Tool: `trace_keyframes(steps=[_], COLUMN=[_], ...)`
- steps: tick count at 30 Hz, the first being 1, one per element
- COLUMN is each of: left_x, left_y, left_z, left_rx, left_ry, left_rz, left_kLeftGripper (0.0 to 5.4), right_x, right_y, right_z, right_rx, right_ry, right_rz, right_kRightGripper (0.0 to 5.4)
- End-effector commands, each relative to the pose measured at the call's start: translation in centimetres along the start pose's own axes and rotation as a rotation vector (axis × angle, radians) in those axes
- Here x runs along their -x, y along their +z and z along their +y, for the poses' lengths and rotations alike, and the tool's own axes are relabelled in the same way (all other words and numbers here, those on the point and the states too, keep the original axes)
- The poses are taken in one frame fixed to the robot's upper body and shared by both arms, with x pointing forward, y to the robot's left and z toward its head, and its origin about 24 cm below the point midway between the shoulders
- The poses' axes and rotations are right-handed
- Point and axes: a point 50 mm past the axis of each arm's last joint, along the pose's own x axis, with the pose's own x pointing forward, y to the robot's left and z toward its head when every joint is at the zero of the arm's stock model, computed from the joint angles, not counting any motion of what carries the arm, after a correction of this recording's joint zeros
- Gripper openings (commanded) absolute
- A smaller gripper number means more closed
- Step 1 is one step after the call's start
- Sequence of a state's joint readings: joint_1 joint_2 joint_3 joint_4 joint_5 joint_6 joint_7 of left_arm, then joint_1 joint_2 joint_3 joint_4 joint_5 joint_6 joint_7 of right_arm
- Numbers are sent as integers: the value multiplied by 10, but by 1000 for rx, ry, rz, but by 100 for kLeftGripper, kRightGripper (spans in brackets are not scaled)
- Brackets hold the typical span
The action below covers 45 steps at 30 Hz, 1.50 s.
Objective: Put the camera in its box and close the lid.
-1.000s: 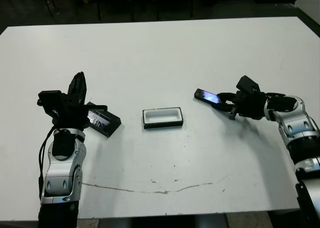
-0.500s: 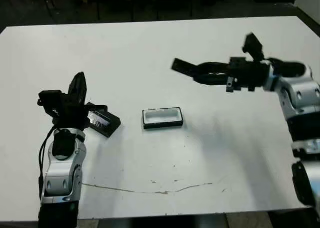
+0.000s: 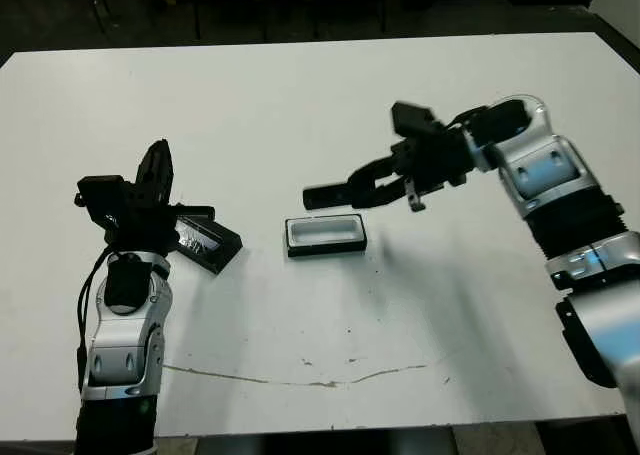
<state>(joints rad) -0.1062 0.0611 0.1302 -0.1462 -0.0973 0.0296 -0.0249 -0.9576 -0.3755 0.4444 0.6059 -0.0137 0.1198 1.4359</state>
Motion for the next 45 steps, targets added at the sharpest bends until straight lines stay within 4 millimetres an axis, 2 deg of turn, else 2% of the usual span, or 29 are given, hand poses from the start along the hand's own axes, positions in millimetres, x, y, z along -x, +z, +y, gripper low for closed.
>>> trace_keyframes(steps=[1, 11, 26, 38, 45], left_x=[1, 0, 1, 1, 1], left_y=[-5, -7, -9, -10, -10], left_z=[4, 3, 2, 2, 2], left_rx=[-12, -19, -19, -12, -15], left_ry=[6, 5, 10, 9, 11], left_rz=[27, 28, 29, 30, 27], left_kLeftGripper=[0, 0, 0, 0, 0], right_x=[-6, -13, -22, -13, -12], right_y=[-3, -4, -3, 0, 6], right_z=[1, 3, 8, 7, 12], right_rx=[16, 9, 50, -38, 46], right_ry=[39, 84, 29, -10, 7], right_rz=[23, 39, 113, 88, 111], right_kRightGripper=[57, 57, 57, 57, 57])
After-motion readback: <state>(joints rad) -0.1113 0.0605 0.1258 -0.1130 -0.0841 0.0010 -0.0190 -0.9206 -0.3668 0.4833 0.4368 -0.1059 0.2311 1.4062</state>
